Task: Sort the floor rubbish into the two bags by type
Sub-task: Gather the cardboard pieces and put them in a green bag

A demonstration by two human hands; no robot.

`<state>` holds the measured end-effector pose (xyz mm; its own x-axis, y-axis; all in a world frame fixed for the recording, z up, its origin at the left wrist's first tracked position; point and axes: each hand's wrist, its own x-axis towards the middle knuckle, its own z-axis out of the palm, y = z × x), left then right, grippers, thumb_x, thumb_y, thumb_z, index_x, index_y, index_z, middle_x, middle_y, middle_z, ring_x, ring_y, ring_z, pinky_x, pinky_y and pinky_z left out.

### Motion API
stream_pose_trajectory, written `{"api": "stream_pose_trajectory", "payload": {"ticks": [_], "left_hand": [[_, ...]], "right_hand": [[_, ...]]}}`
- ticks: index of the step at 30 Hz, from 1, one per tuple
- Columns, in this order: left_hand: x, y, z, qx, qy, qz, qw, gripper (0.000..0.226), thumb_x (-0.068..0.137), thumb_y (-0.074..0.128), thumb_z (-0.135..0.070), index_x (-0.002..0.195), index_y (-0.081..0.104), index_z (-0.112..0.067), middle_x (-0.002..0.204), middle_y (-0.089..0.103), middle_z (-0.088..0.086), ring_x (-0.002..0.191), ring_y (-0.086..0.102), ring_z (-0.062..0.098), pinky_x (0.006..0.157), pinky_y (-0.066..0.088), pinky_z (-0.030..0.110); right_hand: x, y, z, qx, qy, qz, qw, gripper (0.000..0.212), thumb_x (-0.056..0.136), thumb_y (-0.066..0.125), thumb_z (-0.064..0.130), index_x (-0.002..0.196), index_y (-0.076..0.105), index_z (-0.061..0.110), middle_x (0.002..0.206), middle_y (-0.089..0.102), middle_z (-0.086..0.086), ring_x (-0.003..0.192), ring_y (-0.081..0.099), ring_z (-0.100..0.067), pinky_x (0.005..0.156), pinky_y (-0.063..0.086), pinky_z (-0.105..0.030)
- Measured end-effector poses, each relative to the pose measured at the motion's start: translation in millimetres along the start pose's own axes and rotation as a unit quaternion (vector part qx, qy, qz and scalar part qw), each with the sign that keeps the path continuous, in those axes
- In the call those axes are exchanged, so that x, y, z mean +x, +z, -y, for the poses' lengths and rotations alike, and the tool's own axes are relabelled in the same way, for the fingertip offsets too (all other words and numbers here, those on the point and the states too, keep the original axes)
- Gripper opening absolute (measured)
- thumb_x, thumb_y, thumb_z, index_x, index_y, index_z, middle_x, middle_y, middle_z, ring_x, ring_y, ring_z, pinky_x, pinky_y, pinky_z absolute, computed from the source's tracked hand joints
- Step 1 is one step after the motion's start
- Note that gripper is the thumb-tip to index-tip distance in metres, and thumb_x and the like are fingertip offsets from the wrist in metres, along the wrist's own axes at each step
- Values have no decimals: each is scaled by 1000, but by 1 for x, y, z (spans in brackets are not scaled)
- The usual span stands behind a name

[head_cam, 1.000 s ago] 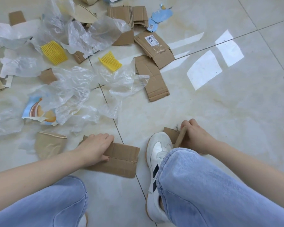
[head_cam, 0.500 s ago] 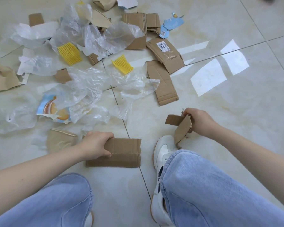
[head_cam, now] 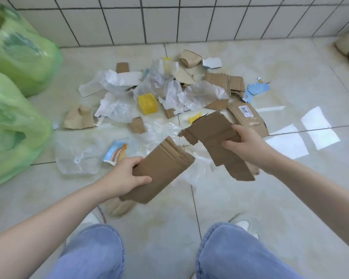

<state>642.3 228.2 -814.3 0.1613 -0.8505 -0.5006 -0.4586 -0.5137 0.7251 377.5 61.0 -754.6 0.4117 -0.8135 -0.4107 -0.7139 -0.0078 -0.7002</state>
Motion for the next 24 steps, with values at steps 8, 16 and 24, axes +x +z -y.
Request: {"api": "stream_pose_trajectory", "payload": {"ticks": [8,16,24], "left_hand": [[-13,-112,5,-98,-27,-213,972,22,79,75,-14,92,63,-27,86,67,-13,82,66,11,62,49,20],[-57,-219,8,23,32,-471,881,13,81,67,-15,89,56,-18,74,61,-11,70,59,15,58,44,27],[-89,-282,30,-51,45,-624,778,22,82,65,-13,101,56,-19,81,59,-11,72,58,14,65,46,31]], "right_hand": [[48,42,120,164,8,54,985,26,88,58,8,110,62,21,104,70,0,96,67,-19,83,56,-39],[72,118,253,160,-47,141,976,30,88,58,8,116,55,17,108,65,-6,95,67,-22,69,59,-36],[78,188,368,242,-100,173,949,31,86,57,6,115,55,14,113,66,-9,96,67,-23,80,58,-49]]}}
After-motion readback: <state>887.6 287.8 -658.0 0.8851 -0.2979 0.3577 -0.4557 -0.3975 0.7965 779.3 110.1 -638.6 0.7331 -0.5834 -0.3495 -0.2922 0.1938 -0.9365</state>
